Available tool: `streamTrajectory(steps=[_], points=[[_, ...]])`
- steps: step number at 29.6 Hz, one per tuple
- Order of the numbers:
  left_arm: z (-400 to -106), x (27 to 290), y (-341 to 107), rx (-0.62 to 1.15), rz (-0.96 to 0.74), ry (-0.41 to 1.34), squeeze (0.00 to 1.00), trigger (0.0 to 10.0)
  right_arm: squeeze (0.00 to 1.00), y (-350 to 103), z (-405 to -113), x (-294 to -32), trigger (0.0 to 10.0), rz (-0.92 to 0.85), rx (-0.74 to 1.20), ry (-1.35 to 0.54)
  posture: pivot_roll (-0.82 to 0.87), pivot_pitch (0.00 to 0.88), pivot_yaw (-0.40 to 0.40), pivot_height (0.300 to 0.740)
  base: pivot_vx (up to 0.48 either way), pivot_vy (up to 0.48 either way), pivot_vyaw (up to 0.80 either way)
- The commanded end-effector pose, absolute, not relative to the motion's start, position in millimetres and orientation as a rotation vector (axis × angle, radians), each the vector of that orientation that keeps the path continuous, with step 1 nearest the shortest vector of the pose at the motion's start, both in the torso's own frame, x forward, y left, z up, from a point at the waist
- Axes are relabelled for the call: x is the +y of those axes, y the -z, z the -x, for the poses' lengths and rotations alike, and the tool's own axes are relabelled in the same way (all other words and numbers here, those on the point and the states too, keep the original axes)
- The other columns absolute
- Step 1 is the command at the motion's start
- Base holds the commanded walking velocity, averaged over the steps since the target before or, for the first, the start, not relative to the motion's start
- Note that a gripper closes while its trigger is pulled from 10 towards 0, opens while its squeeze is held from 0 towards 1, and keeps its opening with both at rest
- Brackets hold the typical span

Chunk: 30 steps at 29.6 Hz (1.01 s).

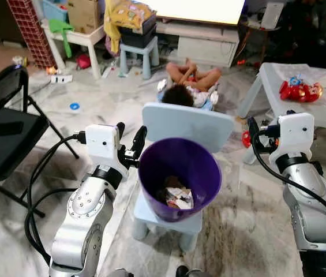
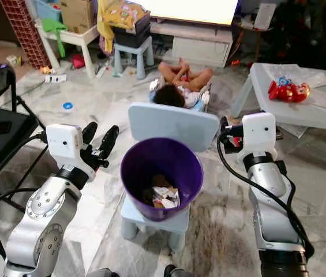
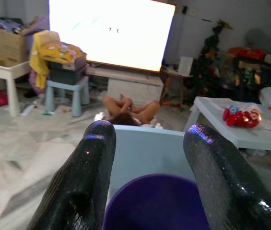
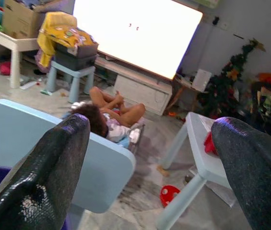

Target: Picking trash to rubbish bin

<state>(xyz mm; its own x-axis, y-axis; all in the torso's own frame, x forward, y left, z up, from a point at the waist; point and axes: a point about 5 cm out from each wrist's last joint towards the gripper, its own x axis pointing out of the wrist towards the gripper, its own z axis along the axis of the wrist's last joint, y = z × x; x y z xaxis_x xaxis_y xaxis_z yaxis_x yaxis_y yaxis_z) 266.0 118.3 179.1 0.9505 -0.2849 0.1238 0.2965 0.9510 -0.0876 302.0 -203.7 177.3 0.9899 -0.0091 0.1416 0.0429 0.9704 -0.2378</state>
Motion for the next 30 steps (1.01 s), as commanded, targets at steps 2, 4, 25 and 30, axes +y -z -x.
streamTrajectory(steps=[2,4,25,30], points=[[-265.8,117.5,-176.5,-0.096,0.106,0.299,0.00,10.0,0.00,-180.1,-302.1,-204.3,10.0,0.241,-0.146,0.024,0.06,0.085,-0.065,0.740,-0.283,0.000,0.00],[-265.9,117.3,-176.4,-0.095,0.106,0.299,0.00,10.0,0.00,-180.3,-302.2,-204.3,10.0,0.241,-0.147,0.024,0.06,0.085,-0.065,0.740,-0.287,0.000,0.00],[-265.6,114.9,-174.2,-0.085,0.113,0.304,0.00,10.0,0.00,-180.7,-302.7,-206.2,10.0,0.251,-0.145,0.028,0.05,0.092,-0.066,0.740,-0.301,0.000,0.00],[-265.6,113.5,-173.7,-0.083,0.115,0.309,0.00,10.0,0.00,-181.0,-302.8,-207.0,10.0,0.252,-0.144,0.029,0.05,0.092,-0.066,0.740,-0.308,0.000,0.00]])
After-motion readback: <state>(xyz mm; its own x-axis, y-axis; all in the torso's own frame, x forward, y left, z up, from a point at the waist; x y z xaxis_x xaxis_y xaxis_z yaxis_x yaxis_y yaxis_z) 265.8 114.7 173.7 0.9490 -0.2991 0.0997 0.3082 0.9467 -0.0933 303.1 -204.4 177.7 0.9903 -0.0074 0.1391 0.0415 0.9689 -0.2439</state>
